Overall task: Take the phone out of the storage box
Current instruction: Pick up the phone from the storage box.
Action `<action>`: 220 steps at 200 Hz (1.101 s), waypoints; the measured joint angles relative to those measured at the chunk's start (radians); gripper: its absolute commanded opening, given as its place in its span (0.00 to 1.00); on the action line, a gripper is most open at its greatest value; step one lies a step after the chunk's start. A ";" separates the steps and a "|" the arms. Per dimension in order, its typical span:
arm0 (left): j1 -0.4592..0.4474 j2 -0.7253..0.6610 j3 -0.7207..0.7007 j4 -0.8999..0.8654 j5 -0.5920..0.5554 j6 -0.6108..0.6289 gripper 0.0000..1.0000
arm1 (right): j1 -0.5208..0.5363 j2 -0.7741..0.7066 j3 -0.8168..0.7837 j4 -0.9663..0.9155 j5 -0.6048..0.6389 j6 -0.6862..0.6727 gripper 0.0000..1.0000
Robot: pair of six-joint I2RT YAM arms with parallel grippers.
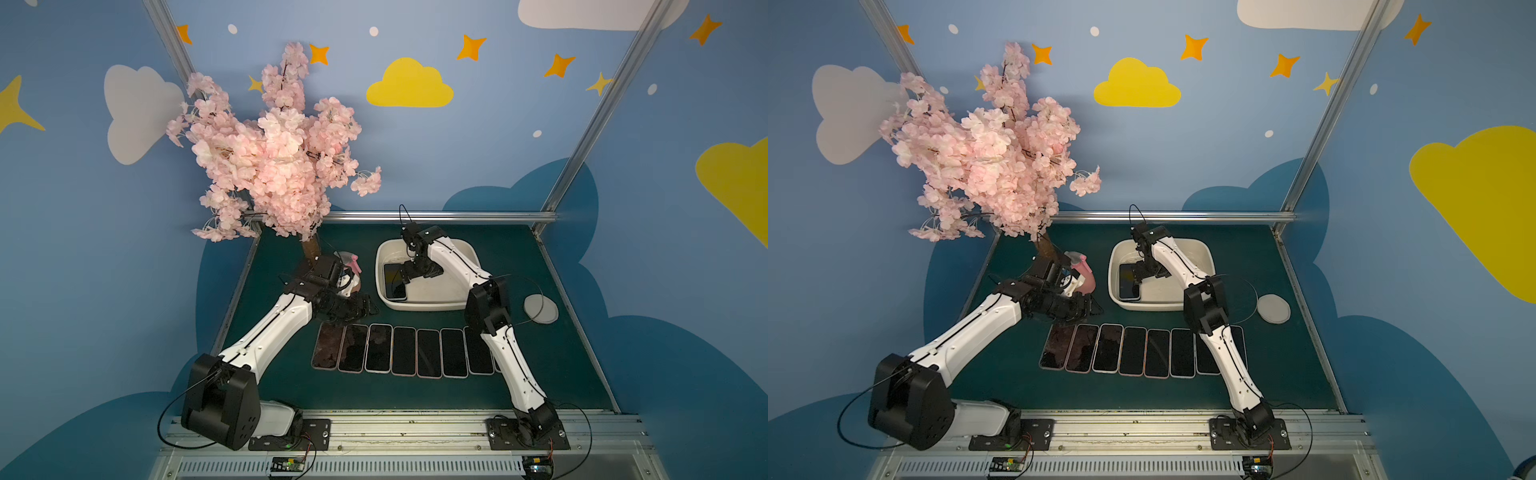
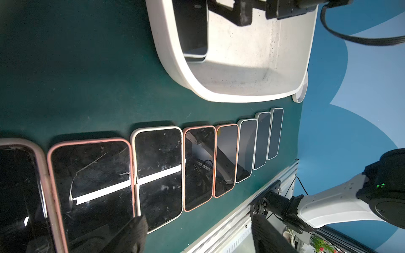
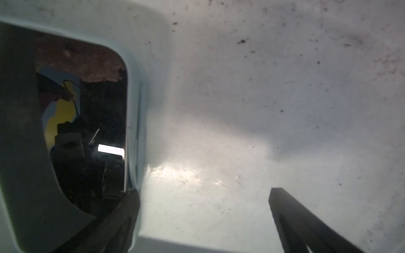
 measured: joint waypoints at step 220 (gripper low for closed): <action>0.002 -0.019 -0.033 0.040 0.011 -0.012 0.82 | -0.051 -0.106 -0.043 -0.060 -0.291 0.064 0.98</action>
